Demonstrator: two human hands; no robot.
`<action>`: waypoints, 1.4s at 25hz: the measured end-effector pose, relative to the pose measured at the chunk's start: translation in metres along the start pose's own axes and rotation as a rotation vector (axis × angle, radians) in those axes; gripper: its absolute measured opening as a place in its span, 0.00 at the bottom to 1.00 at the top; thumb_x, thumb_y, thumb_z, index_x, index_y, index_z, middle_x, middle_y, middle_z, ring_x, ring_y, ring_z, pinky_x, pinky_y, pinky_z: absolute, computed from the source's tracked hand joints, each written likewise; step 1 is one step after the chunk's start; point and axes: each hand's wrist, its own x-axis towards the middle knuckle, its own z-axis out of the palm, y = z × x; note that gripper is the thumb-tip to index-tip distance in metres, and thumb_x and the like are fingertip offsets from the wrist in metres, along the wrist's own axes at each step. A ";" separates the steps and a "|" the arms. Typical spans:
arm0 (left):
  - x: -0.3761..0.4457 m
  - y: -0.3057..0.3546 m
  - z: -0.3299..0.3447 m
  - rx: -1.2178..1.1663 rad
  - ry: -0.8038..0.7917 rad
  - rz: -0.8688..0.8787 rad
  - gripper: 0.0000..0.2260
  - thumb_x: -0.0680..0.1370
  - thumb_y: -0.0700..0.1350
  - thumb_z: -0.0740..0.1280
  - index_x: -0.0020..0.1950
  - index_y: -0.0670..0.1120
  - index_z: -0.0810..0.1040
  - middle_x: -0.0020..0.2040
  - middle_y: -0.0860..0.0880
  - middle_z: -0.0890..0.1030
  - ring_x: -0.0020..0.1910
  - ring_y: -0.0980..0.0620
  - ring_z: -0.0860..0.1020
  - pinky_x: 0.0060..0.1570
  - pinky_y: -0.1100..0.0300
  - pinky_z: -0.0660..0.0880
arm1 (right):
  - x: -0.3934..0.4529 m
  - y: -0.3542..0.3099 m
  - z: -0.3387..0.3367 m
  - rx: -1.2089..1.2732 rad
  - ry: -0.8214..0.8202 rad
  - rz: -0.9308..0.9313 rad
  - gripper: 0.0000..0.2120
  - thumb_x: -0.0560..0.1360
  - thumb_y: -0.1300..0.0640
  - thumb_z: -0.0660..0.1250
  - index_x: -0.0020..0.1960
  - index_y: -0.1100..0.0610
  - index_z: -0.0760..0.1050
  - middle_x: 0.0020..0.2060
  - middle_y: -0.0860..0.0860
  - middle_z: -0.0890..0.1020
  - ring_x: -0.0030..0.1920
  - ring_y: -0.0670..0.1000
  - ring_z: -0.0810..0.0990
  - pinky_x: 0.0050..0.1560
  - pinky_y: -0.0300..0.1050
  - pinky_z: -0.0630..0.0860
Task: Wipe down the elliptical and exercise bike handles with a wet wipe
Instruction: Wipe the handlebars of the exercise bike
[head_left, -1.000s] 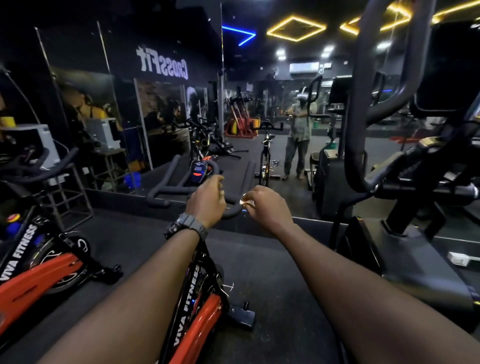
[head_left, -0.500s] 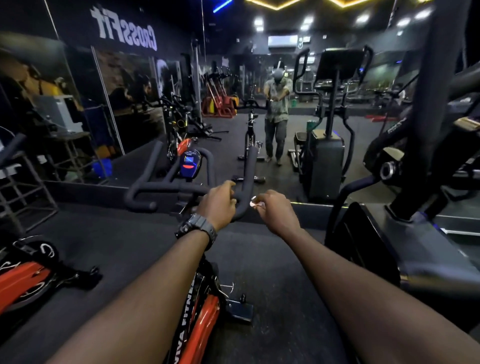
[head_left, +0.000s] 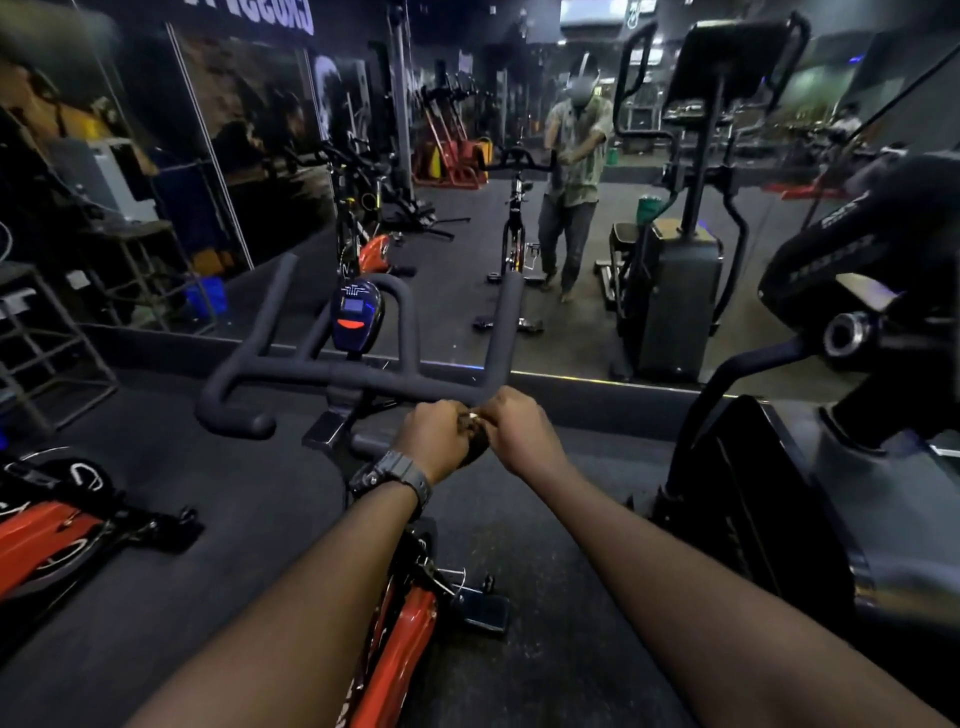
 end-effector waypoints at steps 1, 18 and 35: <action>0.006 -0.004 -0.001 -0.034 -0.024 -0.005 0.12 0.73 0.50 0.67 0.52 0.48 0.84 0.51 0.41 0.84 0.54 0.38 0.81 0.49 0.51 0.78 | 0.011 0.001 -0.002 -0.028 0.009 0.029 0.09 0.77 0.55 0.65 0.50 0.57 0.81 0.48 0.56 0.77 0.50 0.59 0.78 0.43 0.47 0.72; 0.024 -0.050 0.013 -0.301 -0.145 0.191 0.19 0.70 0.55 0.71 0.57 0.47 0.81 0.50 0.50 0.86 0.52 0.49 0.83 0.53 0.51 0.79 | -0.014 -0.039 0.008 -0.156 -0.076 0.119 0.10 0.76 0.58 0.65 0.55 0.57 0.82 0.51 0.58 0.80 0.53 0.61 0.79 0.50 0.50 0.76; 0.019 -0.040 0.012 -0.211 -0.124 0.209 0.20 0.67 0.46 0.78 0.57 0.49 0.80 0.52 0.48 0.85 0.53 0.46 0.82 0.52 0.51 0.79 | 0.011 -0.023 0.006 -0.186 -0.057 0.146 0.09 0.75 0.53 0.66 0.51 0.55 0.81 0.47 0.58 0.81 0.50 0.61 0.80 0.44 0.47 0.75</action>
